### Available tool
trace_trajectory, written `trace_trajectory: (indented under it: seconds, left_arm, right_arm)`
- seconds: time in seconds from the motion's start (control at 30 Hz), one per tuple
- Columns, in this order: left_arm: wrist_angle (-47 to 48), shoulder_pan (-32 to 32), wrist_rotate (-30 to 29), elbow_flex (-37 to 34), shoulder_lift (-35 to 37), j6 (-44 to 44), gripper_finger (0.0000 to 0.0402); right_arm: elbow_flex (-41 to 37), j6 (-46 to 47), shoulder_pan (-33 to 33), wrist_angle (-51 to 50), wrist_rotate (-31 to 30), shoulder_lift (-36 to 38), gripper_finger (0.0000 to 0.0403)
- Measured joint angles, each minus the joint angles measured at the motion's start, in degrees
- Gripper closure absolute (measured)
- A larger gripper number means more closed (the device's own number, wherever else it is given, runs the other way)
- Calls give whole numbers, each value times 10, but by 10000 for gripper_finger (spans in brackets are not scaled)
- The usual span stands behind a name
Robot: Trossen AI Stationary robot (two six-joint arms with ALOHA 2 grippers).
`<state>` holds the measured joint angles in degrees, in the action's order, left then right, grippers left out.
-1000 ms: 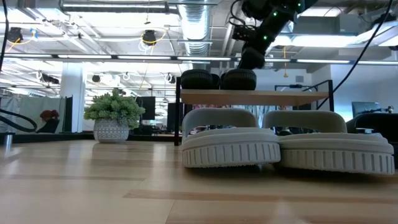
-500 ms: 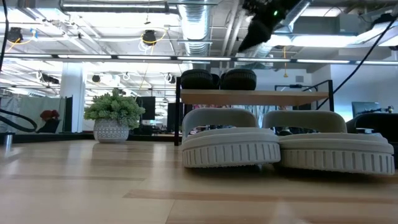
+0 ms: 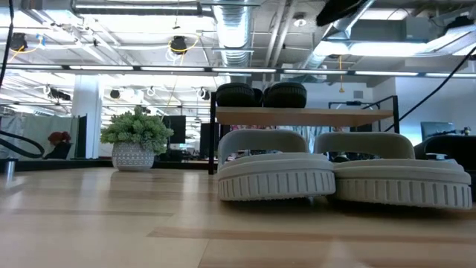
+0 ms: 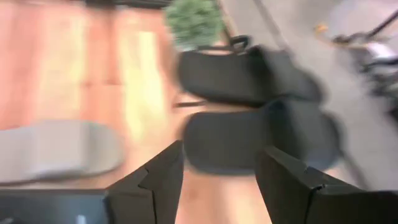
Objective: Pick and place slides into the shelf
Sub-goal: Put the left gray slide under the shelf
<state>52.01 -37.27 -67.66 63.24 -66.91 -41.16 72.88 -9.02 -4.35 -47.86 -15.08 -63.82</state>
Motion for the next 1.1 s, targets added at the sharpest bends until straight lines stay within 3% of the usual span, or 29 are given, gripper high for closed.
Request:
trace_trajectory:
  seconds: [0.17,0.5,0.77,1.0,1.1]
  left_arm:
    - [-33,19,81,0,-54,51,221]
    - [-208,91,231,0,-93,240,221]
    - [-257,141,334,0,-107,346,221]
    - [-321,149,417,0,-190,436,221]
    - [-351,151,421,0,-227,452,221]
  right_arm:
    - [0,118,115,-52,-11,2,234]
    - [0,311,311,-89,-109,-40,254]
    - [0,438,400,-111,-163,-84,260]
    - [0,577,463,-142,-227,-126,259]
    - [0,641,487,-156,-255,-145,262]
